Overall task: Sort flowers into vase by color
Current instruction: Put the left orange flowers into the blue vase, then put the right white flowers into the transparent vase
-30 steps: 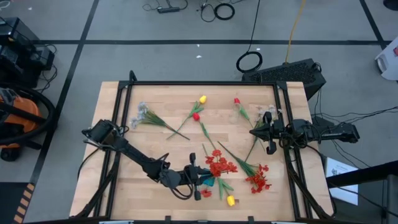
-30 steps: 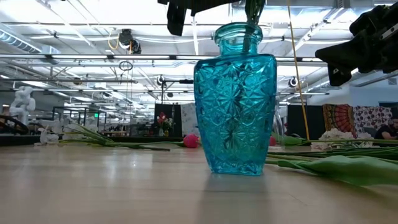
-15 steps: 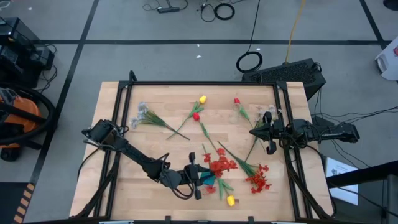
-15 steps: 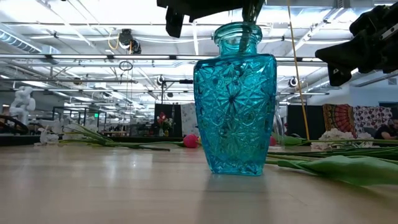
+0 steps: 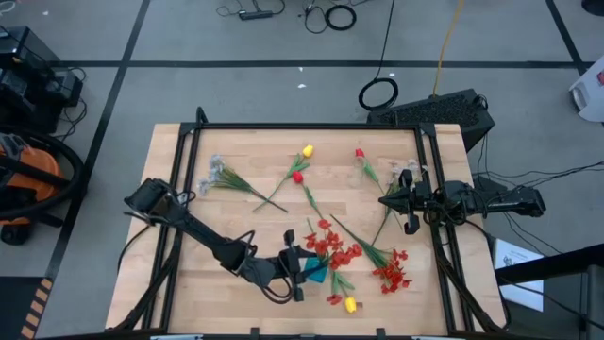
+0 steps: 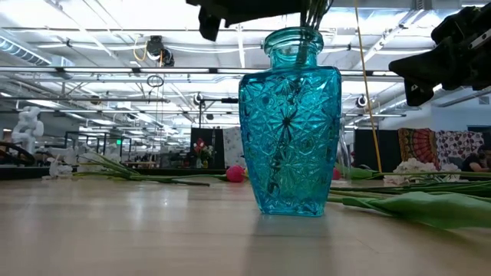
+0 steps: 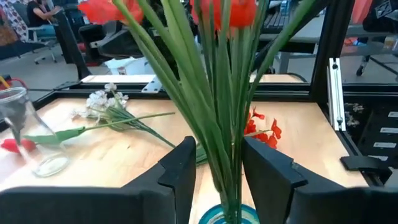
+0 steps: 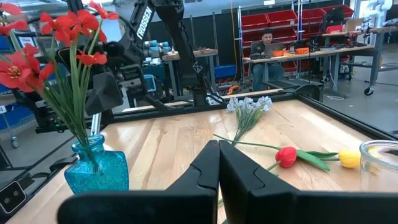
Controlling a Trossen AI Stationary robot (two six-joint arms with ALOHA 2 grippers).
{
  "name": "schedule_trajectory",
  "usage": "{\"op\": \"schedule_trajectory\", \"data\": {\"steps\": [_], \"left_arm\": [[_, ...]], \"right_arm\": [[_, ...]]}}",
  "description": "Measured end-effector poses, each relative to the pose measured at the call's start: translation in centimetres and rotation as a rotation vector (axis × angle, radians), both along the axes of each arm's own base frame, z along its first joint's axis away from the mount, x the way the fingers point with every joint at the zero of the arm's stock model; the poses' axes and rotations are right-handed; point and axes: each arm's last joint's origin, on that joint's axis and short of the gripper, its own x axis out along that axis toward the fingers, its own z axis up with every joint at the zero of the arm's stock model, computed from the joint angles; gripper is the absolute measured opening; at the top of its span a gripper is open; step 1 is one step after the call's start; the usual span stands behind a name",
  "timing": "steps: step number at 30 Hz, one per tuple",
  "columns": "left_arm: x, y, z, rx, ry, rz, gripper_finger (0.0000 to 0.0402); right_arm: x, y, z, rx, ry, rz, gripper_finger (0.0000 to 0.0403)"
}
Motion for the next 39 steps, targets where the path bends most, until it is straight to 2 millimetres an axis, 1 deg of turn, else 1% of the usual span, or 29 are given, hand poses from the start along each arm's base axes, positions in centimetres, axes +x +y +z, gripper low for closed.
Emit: {"op": "schedule_trajectory", "data": {"steps": [3,7,9,13,19,24,27,31,35,39], "left_arm": [[-0.7,0.0,0.6,0.004,0.045,-0.004,0.0136],[-1.9,0.0,2.2,-0.024,0.082,-0.008,0.0136],[-2.6,-0.1,2.4,-0.045,0.122,-0.003,0.0136],[-3.7,-0.1,2.5,-0.108,0.188,0.031,0.0136],[-4.9,-0.4,1.6,-0.112,0.27,0.097,0.0136],[-6.6,0.3,-0.2,-0.134,0.424,0.24,0.0136],[-8.2,1.5,-1.3,-0.136,0.551,0.375,0.0136],[-10.5,3.3,-2.8,-0.078,0.713,0.526,0.0136],[-12.4,4.8,-5.4,-0.006,0.814,0.564,0.0136],[-14.1,6.6,-8.7,-0.026,0.863,0.54,0.0136]], "right_arm": [[0.0,0.0,0.0,0.0,0.0,0.0,0.0],[0.0,0.0,0.0,0.0,0.0,0.0,0.0],[0.0,0.0,0.0,0.0,0.001,0.0,0.0],[0.0,0.0,0.0,0.0,0.001,0.0,0.0],[0.0,0.0,0.0,0.0,0.002,0.0,0.0],[0.0,0.0,0.0,0.0,0.001,0.0,0.0],[0.0,0.0,0.0,0.0,0.002,0.0,0.0],[0.0,0.0,0.0,0.0,0.001,0.0,0.0],[0.0,0.0,0.0,0.0,0.001,0.0,0.0],[0.0,-0.1,0.0,-0.015,-0.002,-0.035,0.0]]}}
